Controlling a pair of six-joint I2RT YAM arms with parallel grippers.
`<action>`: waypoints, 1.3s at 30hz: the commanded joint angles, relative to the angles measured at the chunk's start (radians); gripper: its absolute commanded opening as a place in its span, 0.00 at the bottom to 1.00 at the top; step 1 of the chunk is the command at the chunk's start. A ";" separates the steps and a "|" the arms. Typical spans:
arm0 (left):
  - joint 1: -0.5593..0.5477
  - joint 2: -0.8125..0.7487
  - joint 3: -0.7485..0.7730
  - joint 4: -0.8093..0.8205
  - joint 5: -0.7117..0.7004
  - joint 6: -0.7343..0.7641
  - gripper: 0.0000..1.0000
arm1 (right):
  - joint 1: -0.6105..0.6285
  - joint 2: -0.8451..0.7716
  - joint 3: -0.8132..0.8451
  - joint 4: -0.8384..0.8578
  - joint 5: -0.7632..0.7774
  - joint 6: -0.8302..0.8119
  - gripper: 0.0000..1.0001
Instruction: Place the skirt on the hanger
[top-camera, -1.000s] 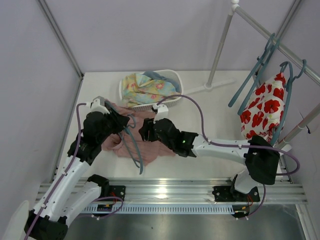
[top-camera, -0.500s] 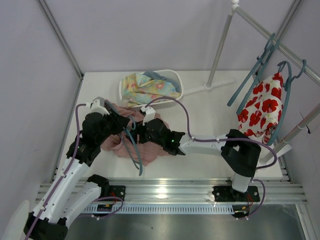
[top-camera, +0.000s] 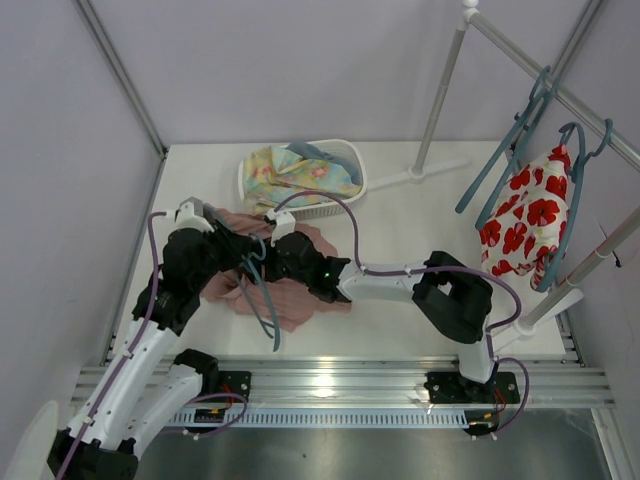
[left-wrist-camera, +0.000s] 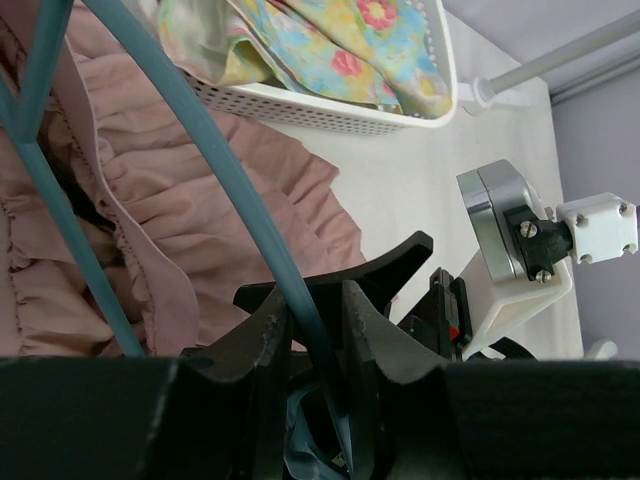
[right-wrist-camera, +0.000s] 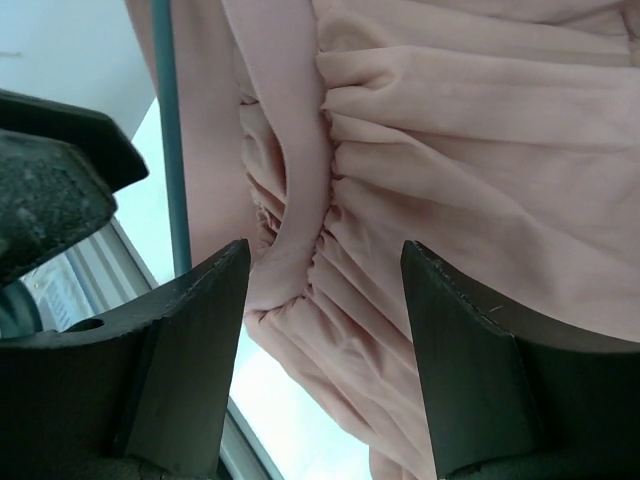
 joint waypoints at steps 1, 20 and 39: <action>0.002 -0.016 -0.010 0.026 0.038 0.008 0.01 | 0.002 0.052 0.100 0.018 0.007 -0.003 0.67; 0.087 -0.054 -0.062 0.035 0.164 -0.001 0.01 | -0.001 0.028 0.099 0.035 0.003 -0.095 0.00; 0.100 -0.158 -0.052 -0.079 0.323 -0.072 0.02 | 0.005 -0.277 -0.157 0.012 0.074 -0.154 0.00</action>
